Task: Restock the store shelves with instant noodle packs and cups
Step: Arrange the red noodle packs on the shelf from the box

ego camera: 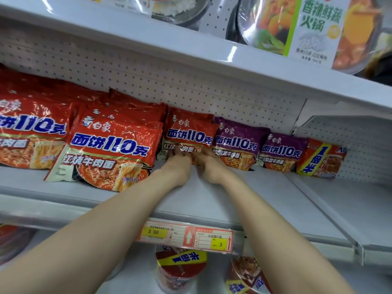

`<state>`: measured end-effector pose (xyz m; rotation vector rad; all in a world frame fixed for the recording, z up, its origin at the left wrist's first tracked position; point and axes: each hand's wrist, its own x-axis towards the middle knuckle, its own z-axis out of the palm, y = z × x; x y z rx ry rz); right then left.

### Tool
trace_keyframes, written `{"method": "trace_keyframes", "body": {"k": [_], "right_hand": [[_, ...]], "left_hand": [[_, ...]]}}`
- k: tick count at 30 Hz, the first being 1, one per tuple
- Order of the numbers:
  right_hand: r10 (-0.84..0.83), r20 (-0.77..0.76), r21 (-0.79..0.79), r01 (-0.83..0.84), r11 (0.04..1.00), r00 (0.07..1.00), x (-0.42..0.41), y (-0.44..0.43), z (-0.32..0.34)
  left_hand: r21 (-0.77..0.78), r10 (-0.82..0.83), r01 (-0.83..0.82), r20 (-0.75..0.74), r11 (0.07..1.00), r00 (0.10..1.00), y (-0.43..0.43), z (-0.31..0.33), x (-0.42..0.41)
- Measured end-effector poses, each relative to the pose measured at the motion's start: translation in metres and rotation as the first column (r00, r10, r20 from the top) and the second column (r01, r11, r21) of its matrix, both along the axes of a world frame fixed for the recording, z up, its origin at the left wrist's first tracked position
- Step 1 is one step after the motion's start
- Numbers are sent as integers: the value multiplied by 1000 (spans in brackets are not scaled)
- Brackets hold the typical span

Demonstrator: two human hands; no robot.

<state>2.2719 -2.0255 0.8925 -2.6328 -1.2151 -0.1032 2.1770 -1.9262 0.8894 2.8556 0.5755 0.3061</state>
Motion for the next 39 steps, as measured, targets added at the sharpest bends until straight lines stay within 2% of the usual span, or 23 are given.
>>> {"method": "trace_keyframes", "body": {"k": [9,14,22,30,35,39], "right_hand": [[-1,-31,95,3,995,1000,-21,-29,15],[-5,-9,194,7,981,1000,-42,-56,21],[32,93,348,-63,936,995,-87,-94,17],[-56,111,548,-14,836,992,-146,-125,10],[-109,92,557,39,829,990,-194,-127,-8],[-120,35,614,74,786,992,-234,-120,-31]], "left_hand": [[-53,-39,44,97,998,995,-1,15,-18],[-94,-99,140,355,986,930,-26,31,-44],[-83,-49,123,596,989,802,-67,23,-94],[-73,-107,208,670,975,735,-91,13,-138],[-78,-137,242,642,967,755,-84,3,-181],[-110,-163,296,632,949,757,-73,-17,-220]]}}
